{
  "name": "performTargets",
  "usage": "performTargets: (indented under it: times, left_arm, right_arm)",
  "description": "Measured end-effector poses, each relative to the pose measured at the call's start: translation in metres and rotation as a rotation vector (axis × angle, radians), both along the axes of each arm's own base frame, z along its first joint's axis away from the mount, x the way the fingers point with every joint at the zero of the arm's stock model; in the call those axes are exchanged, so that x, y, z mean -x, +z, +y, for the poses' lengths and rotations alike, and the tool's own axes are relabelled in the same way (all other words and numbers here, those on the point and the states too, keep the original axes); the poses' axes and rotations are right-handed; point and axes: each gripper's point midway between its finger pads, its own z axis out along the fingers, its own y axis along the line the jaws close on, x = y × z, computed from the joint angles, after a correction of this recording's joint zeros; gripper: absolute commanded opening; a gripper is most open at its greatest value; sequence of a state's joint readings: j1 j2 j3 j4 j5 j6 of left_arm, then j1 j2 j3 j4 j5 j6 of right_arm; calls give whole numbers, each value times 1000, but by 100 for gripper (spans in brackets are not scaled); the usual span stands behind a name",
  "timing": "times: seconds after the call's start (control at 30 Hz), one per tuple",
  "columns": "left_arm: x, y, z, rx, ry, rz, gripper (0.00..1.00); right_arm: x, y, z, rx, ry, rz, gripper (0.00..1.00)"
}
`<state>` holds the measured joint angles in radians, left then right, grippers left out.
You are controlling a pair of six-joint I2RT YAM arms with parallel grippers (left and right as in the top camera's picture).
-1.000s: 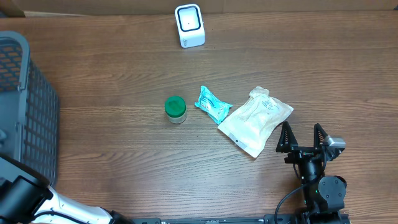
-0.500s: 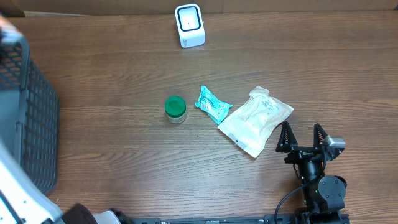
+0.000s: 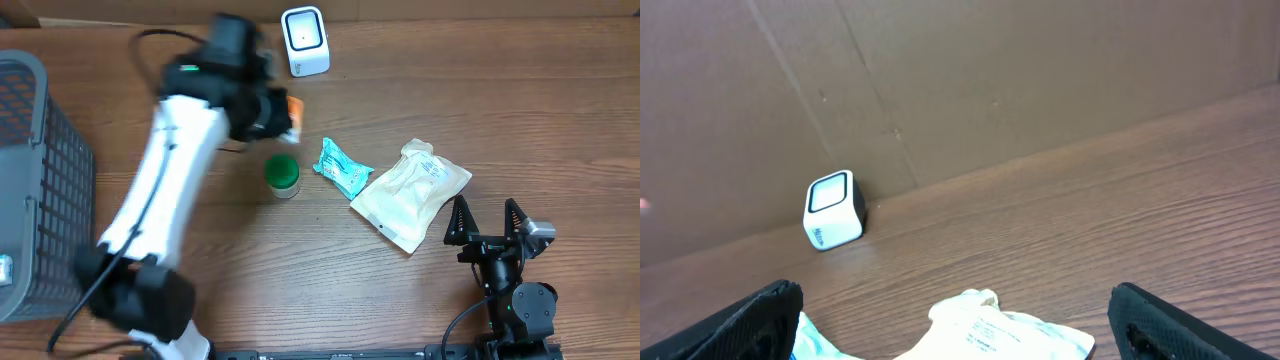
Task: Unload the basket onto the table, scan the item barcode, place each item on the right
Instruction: 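Carry the small box to the scanner and drop it on the table, then return the left gripper to the basket and grasp the green wipes packet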
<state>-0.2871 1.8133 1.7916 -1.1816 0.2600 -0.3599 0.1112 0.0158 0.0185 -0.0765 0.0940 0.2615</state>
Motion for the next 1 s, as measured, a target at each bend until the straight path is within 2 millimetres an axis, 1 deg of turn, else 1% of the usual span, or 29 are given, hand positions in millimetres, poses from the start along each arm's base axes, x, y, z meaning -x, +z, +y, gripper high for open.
performTargets:
  times: [0.03,0.1,0.13,0.2,0.23,0.3,0.33,0.37,0.4,0.43,0.5,0.53,0.6,0.7,0.8,0.83,0.9,0.97,1.0]
  left_arm:
    - [4,-12,-15,-19,-37,25,4]
    - [11,-36,-37,-49,-95,76,4]
    - [16,-54,-51,-72,-130,115,4]
    - [25,-81,-67,-108,-175,170,4]
    - [29,-91,-72,-124,-191,191,4]
    - [35,-103,-78,-147,-211,216,4]
    - [38,-106,-78,-158,-217,229,13]
    - [40,-109,-77,-169,-219,240,30]
    - [42,-110,-77,-174,-223,247,38]
    - [42,-110,-76,-178,-226,247,42]
    - [43,-110,-75,-184,-227,248,46]
    - [43,-110,-75,-185,-233,248,46]
    - [44,-110,-73,-191,-239,249,44]
    - [51,-111,-69,-207,-254,277,39]
    - [55,-108,-65,-221,-268,295,39]
    - [55,-105,-64,-220,-268,295,39]
    - [45,-91,-64,-206,-262,262,41]
    - [30,-72,-61,-185,-244,211,43]
    - [23,-60,-58,-172,-230,182,43]
  right_arm:
    - [0,0,0,0,0,0,100]
    - [0,0,0,0,0,0,100]
    - [0,0,0,0,0,0,100]
    - [0,0,0,0,0,-1,100]
    - [0,0,0,0,0,0,100]
    - [0,0,0,0,0,0,100]
    - [0,0,0,0,0,0,100]
    - [0,0,0,0,0,0,100]
    - [0,0,0,0,0,0,100]
    - [0,0,0,0,0,0,100]
    - [0,0,0,1,0,0,100]
    - [0,0,0,0,0,0,100]
    - [0,0,0,0,0,0,100]
    - [0,0,0,0,0,0,100]
    - [0,0,0,0,0,0,100]
    - [0,0,0,0,0,0,100]
    - [0,0,0,0,0,0,100]
    - [0,0,0,0,0,0,100]
    - [0,0,0,0,0,0,100]
